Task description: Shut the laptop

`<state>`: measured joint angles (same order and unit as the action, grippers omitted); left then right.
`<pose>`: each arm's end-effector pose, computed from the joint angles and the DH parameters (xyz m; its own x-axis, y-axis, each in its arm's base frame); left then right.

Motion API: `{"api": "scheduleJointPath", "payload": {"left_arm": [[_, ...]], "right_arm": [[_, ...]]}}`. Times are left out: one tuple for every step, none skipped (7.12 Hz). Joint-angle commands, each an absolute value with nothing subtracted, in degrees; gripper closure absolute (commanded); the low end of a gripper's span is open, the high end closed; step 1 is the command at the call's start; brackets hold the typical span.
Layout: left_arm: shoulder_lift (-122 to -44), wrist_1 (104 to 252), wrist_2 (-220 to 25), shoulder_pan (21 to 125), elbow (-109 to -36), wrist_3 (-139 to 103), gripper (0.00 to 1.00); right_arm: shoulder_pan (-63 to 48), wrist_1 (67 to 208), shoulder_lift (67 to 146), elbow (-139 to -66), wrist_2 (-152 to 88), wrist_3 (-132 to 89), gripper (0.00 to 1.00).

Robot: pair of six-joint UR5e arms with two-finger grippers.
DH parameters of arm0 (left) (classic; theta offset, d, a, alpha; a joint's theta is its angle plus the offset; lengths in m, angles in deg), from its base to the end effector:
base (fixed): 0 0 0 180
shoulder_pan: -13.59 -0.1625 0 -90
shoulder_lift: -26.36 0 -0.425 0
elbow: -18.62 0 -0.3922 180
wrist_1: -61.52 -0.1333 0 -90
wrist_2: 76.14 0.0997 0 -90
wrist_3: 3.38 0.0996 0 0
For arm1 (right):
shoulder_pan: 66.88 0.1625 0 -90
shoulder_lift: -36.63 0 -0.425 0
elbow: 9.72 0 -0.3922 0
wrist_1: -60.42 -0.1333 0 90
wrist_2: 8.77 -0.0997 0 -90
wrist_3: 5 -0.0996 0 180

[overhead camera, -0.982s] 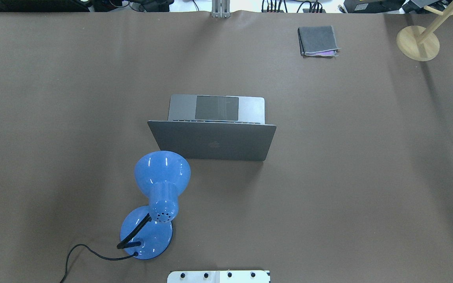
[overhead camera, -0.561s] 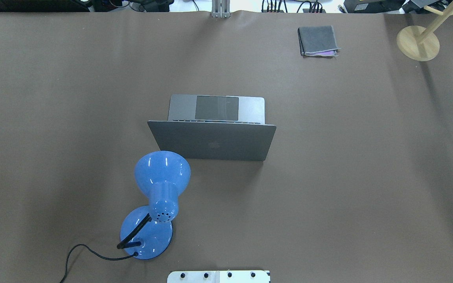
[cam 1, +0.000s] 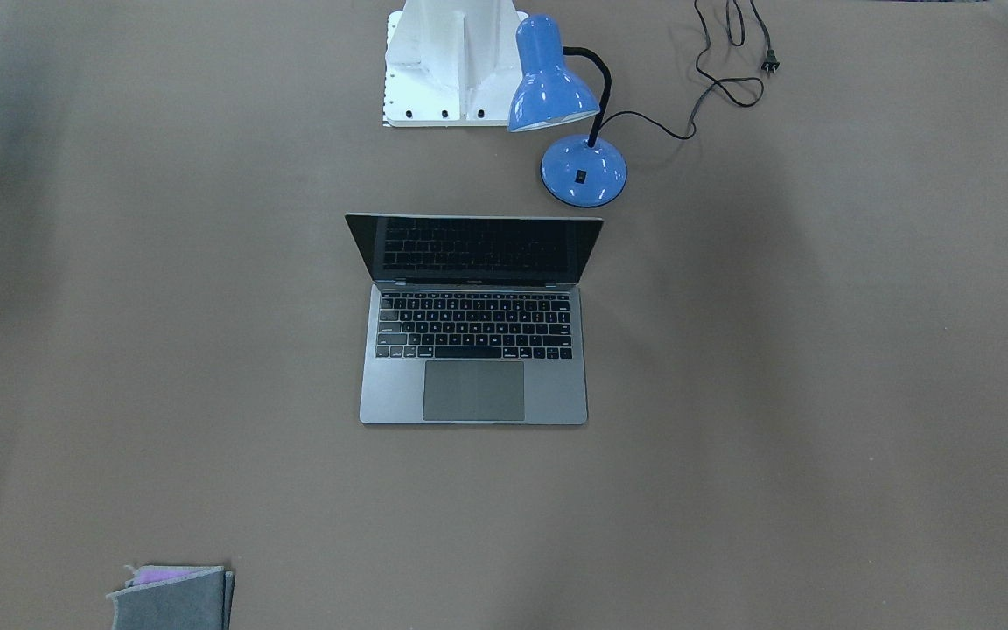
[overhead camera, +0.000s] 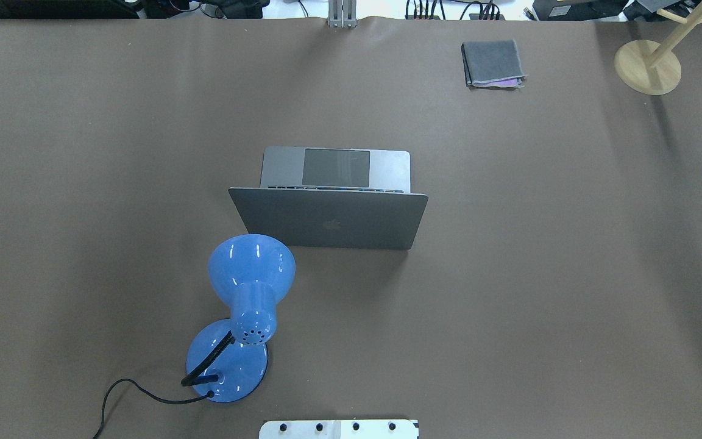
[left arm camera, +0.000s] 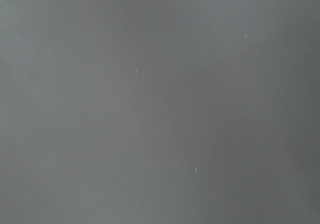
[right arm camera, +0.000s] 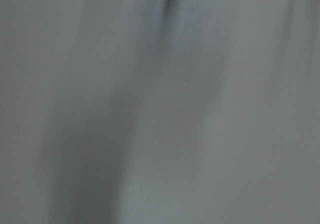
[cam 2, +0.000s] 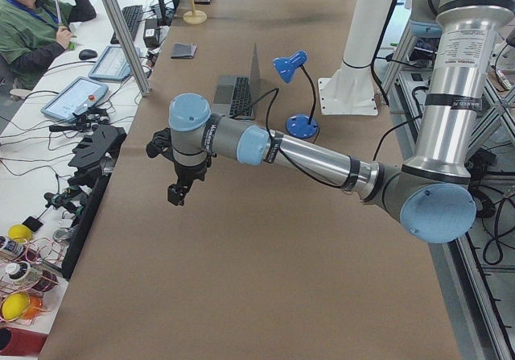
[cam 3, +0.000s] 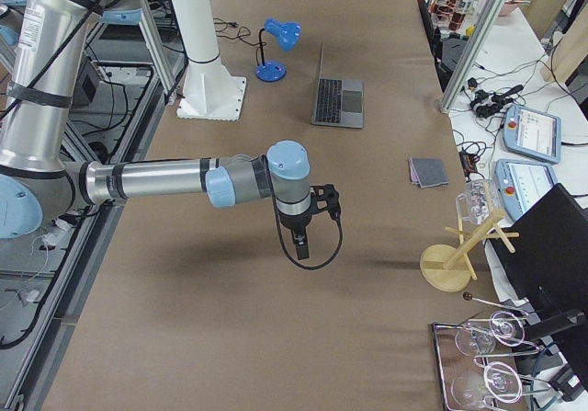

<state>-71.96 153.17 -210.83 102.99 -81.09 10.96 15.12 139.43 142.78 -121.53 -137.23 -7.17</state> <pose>-0.0575 -0.5528 0.4947 0.6839 0.4699 -0.5582 -0.1850 0.8517 0.4903 0.0164 -0.3961 0.5782 0.7551 -0.2493 0.6063 0.1048 0.9589 0.2638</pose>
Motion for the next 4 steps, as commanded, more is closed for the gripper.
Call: {"api": "scheduleJointPath", "payload": {"left_arm": [[-72.4,159.8,-211.9,103.0,-80.8,11.2,0.01],[-72.5,161.5,-211.9,103.0,-80.9,11.0,0.01],[-72.6,162.1,-212.9,102.9,-81.9,9.2,0.02],[-73.0,164.1,-218.8,102.2,-82.0,4.9,0.03]], "right_arm": [[15.0,135.1,139.1,-121.3,-137.3,-8.4,0.0],[15.0,135.1,139.3,-121.3,-137.6,-9.5,0.0],[14.9,135.0,139.1,-121.3,-140.7,-12.5,0.0],[14.4,134.9,138.8,-121.7,-146.3,-15.4,0.0]]}}
